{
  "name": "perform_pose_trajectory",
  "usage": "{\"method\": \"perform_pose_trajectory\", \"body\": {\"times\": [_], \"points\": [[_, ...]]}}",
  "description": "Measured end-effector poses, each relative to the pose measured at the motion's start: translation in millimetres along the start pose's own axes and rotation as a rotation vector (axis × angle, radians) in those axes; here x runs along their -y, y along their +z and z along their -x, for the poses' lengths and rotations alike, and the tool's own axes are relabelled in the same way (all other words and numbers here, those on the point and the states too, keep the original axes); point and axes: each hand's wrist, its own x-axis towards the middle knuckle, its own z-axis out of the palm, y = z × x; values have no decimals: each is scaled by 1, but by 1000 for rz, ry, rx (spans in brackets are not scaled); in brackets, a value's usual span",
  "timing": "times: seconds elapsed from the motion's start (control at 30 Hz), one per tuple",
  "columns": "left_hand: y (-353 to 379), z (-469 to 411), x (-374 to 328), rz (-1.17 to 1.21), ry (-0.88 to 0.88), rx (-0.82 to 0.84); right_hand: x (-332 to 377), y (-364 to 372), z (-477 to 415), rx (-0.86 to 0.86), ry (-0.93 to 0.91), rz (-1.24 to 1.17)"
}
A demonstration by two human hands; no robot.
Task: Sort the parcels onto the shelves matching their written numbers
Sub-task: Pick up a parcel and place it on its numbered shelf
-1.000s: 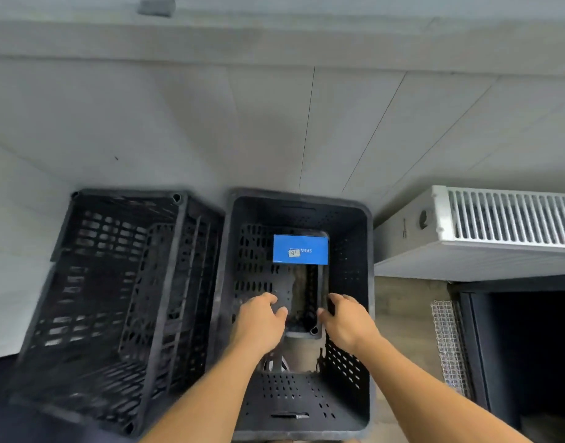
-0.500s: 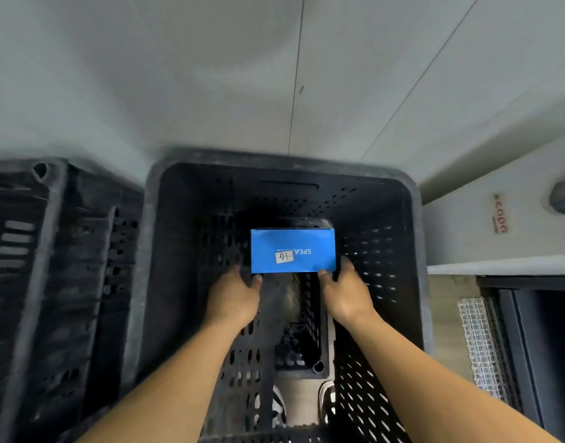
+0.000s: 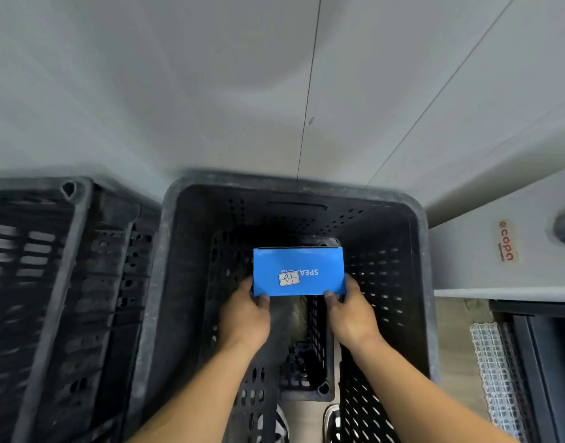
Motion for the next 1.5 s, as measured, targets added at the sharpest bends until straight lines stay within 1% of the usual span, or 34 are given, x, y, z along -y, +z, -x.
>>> {"method": "perform_pose_trajectory", "body": {"times": [0.27,0.67,0.9,1.1,1.33,1.5], "points": [[-38,73,-28,60,3,-61,37,-44,70,14,-78,18],[-119,225,-85,181,63,-222,112,-132,204,43,-311,86],[-172,317,-121,265,121,-389,166,-177,282,72,-442,77],[-221,393,-135,320,175,-513,208,-204,350,102,-563,121],[-292,469,-136,357,272,-692,266,-214,441,76,-795,147],[-345,520,-121,408,328,-847,302,-202,510,75,-978,136]]}}
